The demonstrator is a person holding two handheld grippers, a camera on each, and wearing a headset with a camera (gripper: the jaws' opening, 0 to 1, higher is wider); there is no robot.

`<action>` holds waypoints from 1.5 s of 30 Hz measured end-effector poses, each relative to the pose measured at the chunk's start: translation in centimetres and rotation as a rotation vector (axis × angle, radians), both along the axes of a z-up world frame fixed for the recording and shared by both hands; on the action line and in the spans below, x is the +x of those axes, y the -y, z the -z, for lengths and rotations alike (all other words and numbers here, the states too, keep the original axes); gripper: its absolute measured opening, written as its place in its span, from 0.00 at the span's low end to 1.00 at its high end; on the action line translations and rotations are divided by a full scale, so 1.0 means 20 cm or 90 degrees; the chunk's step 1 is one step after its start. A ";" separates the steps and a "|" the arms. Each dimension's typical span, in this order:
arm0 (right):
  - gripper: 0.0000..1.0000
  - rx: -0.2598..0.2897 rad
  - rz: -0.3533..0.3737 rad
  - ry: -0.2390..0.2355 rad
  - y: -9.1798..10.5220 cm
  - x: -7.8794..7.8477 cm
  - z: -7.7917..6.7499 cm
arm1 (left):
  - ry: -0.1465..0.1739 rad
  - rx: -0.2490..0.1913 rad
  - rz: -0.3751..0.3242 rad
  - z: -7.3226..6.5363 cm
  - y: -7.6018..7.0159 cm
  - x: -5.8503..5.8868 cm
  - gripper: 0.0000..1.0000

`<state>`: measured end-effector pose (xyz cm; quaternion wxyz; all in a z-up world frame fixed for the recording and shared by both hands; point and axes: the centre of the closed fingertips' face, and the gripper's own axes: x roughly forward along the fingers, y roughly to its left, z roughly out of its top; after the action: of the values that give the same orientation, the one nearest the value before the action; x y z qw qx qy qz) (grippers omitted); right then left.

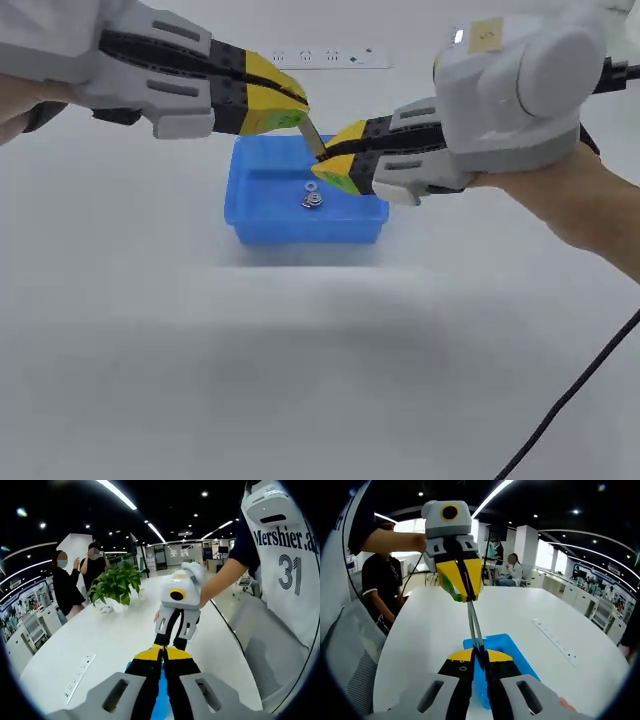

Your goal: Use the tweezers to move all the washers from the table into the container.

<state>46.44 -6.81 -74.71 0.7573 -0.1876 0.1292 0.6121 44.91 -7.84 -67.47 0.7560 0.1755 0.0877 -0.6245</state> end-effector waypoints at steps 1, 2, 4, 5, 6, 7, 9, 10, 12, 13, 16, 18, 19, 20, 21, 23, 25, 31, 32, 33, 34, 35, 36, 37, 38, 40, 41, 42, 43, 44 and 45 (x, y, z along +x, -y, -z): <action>0.09 -0.002 -0.003 0.002 0.00 -0.02 -0.01 | 0.000 -0.002 0.003 -0.01 -0.01 -0.02 0.05; 0.08 -0.008 -0.007 0.011 0.01 -0.05 -0.02 | 0.000 -0.002 0.004 -0.01 -0.01 -0.04 0.05; 0.08 -0.021 -0.012 0.020 0.03 -0.10 -0.03 | -0.003 -0.001 0.007 0.00 -0.02 -0.08 0.05; 0.08 -0.027 -0.015 0.020 0.03 -0.12 -0.02 | -0.005 -0.001 0.008 0.00 -0.02 -0.10 0.05; 0.08 -0.035 -0.021 0.017 0.04 -0.15 -0.02 | -0.005 0.000 0.008 0.01 -0.03 -0.11 0.05; 0.08 -0.042 -0.025 0.016 0.04 -0.17 -0.01 | -0.011 0.003 0.008 0.03 -0.04 -0.14 0.06; 0.08 -0.058 -0.032 0.017 0.05 -0.22 0.01 | -0.020 0.006 0.007 0.06 -0.04 -0.18 0.06; 0.08 -0.068 -0.037 0.016 0.06 -0.24 0.02 | -0.021 0.011 0.007 0.08 -0.04 -0.20 0.06; 0.08 -0.092 -0.047 0.019 0.07 -0.27 0.05 | -0.030 0.024 0.008 0.13 -0.05 -0.24 0.06; 0.08 -0.105 -0.054 0.019 0.07 -0.30 0.08 | -0.038 0.034 0.008 0.17 -0.06 -0.26 0.06; 0.08 -0.132 -0.066 0.012 0.08 -0.33 0.13 | -0.049 0.067 0.011 0.27 -0.07 -0.30 0.06; 0.08 -0.164 -0.080 0.016 0.09 -0.36 0.19 | -0.060 0.083 0.014 0.34 -0.07 -0.33 0.06; 0.08 -0.179 -0.086 0.018 0.09 -0.37 0.22 | -0.064 0.089 0.012 0.37 -0.08 -0.33 0.06; 0.08 -0.190 -0.090 0.022 0.09 -0.37 0.24 | -0.073 0.099 0.011 0.41 -0.08 -0.33 0.06; 0.08 -0.202 -0.096 0.024 0.09 -0.37 0.26 | -0.077 0.108 0.013 0.44 -0.08 -0.34 0.06; 0.08 -0.212 -0.099 0.022 0.09 -0.36 0.30 | -0.086 0.137 0.009 0.52 -0.10 -0.33 0.06; 0.08 -0.224 -0.102 0.019 0.08 -0.35 0.34 | -0.088 0.147 0.009 0.57 -0.10 -0.32 0.06; 0.08 -0.257 -0.099 0.008 0.08 -0.28 0.48 | -0.108 0.179 -0.003 0.73 -0.13 -0.23 0.06; 0.08 -0.263 -0.097 0.009 0.08 -0.27 0.50 | -0.109 0.185 -0.006 0.76 -0.13 -0.22 0.06; 0.08 -0.273 -0.099 0.009 0.08 -0.25 0.53 | -0.118 0.192 -0.005 0.80 -0.13 -0.21 0.06; 0.08 -0.278 -0.103 0.011 0.08 -0.25 0.54 | -0.119 0.198 -0.006 0.82 -0.13 -0.21 0.06; 0.08 -0.287 -0.108 0.013 0.08 -0.24 0.57 | -0.121 0.206 -0.008 0.85 -0.14 -0.20 0.06; 0.08 -0.293 -0.112 0.012 0.07 -0.24 0.59 | -0.123 0.222 -0.004 0.88 -0.15 -0.20 0.06; 0.08 -0.296 -0.113 0.011 0.07 -0.23 0.61 | -0.124 0.228 -0.005 0.90 -0.15 -0.19 0.06; 0.08 -0.299 -0.113 0.011 0.07 -0.23 0.62 | -0.122 0.234 -0.009 0.93 -0.16 -0.17 0.06; 0.08 -0.308 -0.112 0.012 0.07 -0.21 0.65 | -0.125 0.239 -0.012 0.95 -0.16 -0.15 0.06; 0.08 -0.311 -0.107 0.012 0.07 -0.19 0.66 | -0.123 0.244 -0.016 0.96 -0.17 -0.14 0.06; 0.08 -0.313 -0.102 0.012 0.06 -0.18 0.67 | -0.125 0.247 -0.020 0.97 -0.17 -0.13 0.06; 0.08 -0.318 -0.100 0.006 0.06 -0.17 0.68 | -0.125 0.253 -0.020 0.98 -0.17 -0.12 0.06; 0.08 -0.321 -0.097 0.007 0.06 -0.16 0.69 | -0.117 0.261 -0.022 1.00 -0.17 -0.11 0.06; 0.08 -0.328 -0.099 0.012 0.06 -0.16 0.70 | -0.119 0.268 -0.024 1.01 -0.17 -0.10 0.06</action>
<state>43.32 -8.09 -88.72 0.6364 -0.3894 0.2587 0.6135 42.87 -4.39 -87.72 0.7031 0.2689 0.2886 -0.5916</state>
